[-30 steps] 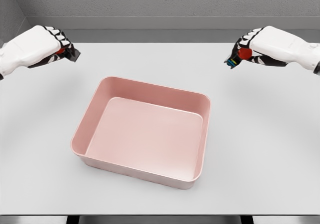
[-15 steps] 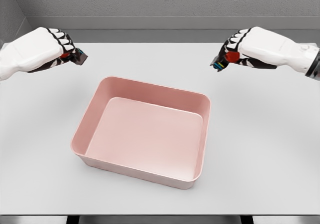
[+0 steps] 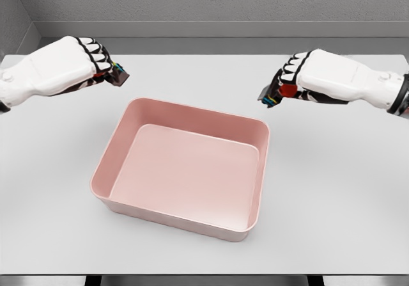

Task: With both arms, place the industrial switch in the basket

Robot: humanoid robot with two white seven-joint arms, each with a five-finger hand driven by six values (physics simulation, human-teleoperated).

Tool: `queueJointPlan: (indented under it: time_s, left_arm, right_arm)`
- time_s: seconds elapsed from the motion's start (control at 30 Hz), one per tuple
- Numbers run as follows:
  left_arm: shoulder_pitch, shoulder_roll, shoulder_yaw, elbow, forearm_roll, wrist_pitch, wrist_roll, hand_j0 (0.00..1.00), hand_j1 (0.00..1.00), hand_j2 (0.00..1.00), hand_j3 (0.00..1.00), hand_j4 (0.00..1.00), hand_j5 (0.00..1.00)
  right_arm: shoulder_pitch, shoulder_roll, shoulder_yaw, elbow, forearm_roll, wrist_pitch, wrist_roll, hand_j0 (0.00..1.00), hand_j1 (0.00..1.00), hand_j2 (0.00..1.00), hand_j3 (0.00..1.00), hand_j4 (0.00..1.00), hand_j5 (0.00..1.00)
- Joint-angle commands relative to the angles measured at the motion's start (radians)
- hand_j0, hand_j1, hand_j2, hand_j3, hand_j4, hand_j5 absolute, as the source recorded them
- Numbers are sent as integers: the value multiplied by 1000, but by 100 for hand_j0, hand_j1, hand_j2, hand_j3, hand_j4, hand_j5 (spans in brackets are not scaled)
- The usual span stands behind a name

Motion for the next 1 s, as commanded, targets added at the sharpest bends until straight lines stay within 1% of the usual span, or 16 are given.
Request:
queueJointPlan:
  time_s: [0.0,0.13,0.23,0.33,0.63,0.8,0.87,0.93,0.97]
  left_arm:
    - [0,-3,-4,-15,3,1,-1,46,46,46,46,46,46]
    - [2,-4,-8,-32,3,1,-4,46,46,46,46,46,46]
    - [15,-4,-8,-69,1,1,-8,46,46,46,46,46,46]
    - [29,-3,-7,-87,1,1,-9,46,46,46,46,46,46]
    - [58,-15,-10,-126,1,1,-9,47,47,47,47,47,47]
    - [60,-39,-11,-141,3,1,-9,48,48,48,48,48,48]
    - [60,-58,-11,-143,1,1,-9,51,51,51,51,51,51]
    - [60,-72,-13,-143,-12,1,-9,63,63,63,63,63,63]
    - [60,-73,-13,-143,-14,1,-9,69,69,69,69,69,69]
  right_arm:
    - [0,-8,-2,-28,-13,2,-1,53,53,53,53,53,53]
    - [20,-11,-5,-58,-18,2,-1,53,53,53,53,53,53]
    - [21,-11,-5,-66,-21,2,-1,53,53,53,53,53,53]
    - [28,-11,-5,-77,-30,2,-1,53,53,53,53,53,53]
    - [48,-20,-4,-86,-47,2,-1,53,53,53,53,53,53]
    - [58,-16,0,-92,-62,2,-2,53,53,53,53,53,53]
    - [58,-10,3,-92,-64,2,-2,53,53,53,53,53,53]
    - [60,-5,3,-92,-70,2,-2,54,54,54,54,54,54]
    - [60,9,4,-92,-70,2,-2,54,54,54,54,54,54]
